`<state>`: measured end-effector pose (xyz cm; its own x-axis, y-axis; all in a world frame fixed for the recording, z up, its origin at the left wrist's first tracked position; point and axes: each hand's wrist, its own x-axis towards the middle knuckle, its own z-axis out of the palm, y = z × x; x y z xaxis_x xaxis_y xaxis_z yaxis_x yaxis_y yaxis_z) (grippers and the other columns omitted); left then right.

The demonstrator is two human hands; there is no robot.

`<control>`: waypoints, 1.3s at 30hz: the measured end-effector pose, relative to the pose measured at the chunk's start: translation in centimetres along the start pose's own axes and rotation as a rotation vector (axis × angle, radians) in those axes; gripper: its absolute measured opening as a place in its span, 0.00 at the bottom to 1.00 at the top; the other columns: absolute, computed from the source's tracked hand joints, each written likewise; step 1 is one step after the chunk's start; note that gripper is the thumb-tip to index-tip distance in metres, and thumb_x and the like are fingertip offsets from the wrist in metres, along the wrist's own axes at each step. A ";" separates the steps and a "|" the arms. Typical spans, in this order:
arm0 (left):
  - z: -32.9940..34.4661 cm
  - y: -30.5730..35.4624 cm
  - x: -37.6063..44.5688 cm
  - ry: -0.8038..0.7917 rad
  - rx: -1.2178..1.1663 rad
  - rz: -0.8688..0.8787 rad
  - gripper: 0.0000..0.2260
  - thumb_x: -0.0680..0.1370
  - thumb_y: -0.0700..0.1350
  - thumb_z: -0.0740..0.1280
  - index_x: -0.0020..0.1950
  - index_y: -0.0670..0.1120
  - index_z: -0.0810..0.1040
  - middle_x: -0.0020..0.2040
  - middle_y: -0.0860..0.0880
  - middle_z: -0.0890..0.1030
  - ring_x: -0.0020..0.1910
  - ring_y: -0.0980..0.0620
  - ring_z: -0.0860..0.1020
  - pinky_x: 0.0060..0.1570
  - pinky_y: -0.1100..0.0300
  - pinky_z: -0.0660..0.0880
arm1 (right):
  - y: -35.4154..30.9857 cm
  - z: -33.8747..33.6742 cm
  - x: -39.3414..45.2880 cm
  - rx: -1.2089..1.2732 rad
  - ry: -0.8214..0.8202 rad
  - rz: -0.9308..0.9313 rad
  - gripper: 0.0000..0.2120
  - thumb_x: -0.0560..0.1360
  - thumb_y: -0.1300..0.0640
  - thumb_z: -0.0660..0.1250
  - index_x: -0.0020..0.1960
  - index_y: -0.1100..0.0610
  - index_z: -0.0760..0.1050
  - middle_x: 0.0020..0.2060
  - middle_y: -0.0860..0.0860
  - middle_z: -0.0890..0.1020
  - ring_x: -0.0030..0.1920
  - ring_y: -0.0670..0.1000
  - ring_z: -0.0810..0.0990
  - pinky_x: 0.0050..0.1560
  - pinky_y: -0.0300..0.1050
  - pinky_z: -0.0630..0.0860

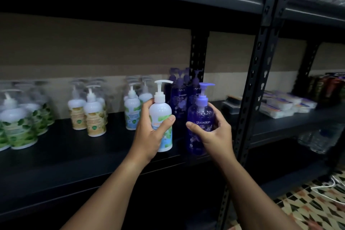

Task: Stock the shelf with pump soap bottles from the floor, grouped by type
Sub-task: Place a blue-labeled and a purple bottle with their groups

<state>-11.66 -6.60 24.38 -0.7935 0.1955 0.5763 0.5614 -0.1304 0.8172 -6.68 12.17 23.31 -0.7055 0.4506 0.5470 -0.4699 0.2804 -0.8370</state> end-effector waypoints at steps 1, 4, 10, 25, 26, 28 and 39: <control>0.0 -0.1 0.2 0.002 -0.011 -0.003 0.20 0.75 0.51 0.74 0.62 0.68 0.73 0.54 0.51 0.84 0.52 0.45 0.85 0.59 0.45 0.81 | 0.3 0.0 0.3 -0.012 -0.002 -0.009 0.39 0.64 0.55 0.85 0.72 0.51 0.74 0.61 0.47 0.84 0.61 0.46 0.83 0.67 0.52 0.78; 0.4 -0.2 0.6 0.015 -0.043 -0.010 0.19 0.75 0.51 0.74 0.61 0.69 0.73 0.54 0.49 0.84 0.52 0.43 0.85 0.60 0.40 0.80 | 1.4 -0.3 1.4 -0.043 -0.014 0.002 0.41 0.65 0.53 0.85 0.74 0.50 0.70 0.63 0.46 0.83 0.62 0.45 0.82 0.67 0.50 0.77; 0.9 -0.7 1.4 0.026 -0.057 -0.019 0.20 0.75 0.53 0.74 0.62 0.69 0.72 0.56 0.48 0.83 0.54 0.42 0.84 0.61 0.37 0.79 | 5.1 -0.6 5.4 -0.217 -0.049 0.156 0.41 0.62 0.27 0.76 0.67 0.31 0.60 0.66 0.50 0.77 0.69 0.54 0.75 0.68 0.60 0.75; 0.2 -2.6 2.3 0.040 -0.045 -0.043 0.26 0.69 0.60 0.75 0.65 0.66 0.72 0.53 0.48 0.84 0.51 0.40 0.85 0.58 0.34 0.80 | 8.7 1.2 11.8 -0.438 0.021 0.190 0.35 0.82 0.46 0.65 0.82 0.55 0.53 0.77 0.58 0.62 0.74 0.60 0.66 0.73 0.54 0.67; 0.2 -2.6 2.3 0.040 -0.044 -0.043 0.26 0.69 0.59 0.75 0.65 0.66 0.72 0.53 0.48 0.84 0.51 0.41 0.85 0.58 0.34 0.80 | 8.9 1.3 12.0 -0.435 0.024 0.203 0.35 0.82 0.46 0.65 0.82 0.54 0.52 0.78 0.58 0.61 0.76 0.60 0.65 0.74 0.56 0.67; 0.2 -2.7 2.4 0.044 -0.039 -0.044 0.27 0.69 0.59 0.76 0.66 0.65 0.72 0.53 0.48 0.84 0.51 0.40 0.85 0.59 0.34 0.80 | 9.1 1.4 12.3 -0.422 0.031 0.225 0.36 0.82 0.46 0.65 0.83 0.52 0.51 0.79 0.57 0.59 0.77 0.60 0.63 0.75 0.59 0.66; -0.2 -3.0 2.2 0.041 -0.022 -0.060 0.29 0.69 0.60 0.75 0.69 0.64 0.70 0.54 0.50 0.84 0.52 0.42 0.85 0.60 0.36 0.80 | 9.5 1.4 12.5 -0.432 0.014 0.244 0.41 0.81 0.55 0.68 0.84 0.50 0.45 0.81 0.56 0.56 0.78 0.59 0.62 0.78 0.57 0.63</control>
<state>-15.11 -5.98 23.23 -0.8348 0.1635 0.5257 0.5077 -0.1410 0.8499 -20.72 19.23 22.20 -0.7591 0.5570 0.3369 -0.0269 0.4902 -0.8712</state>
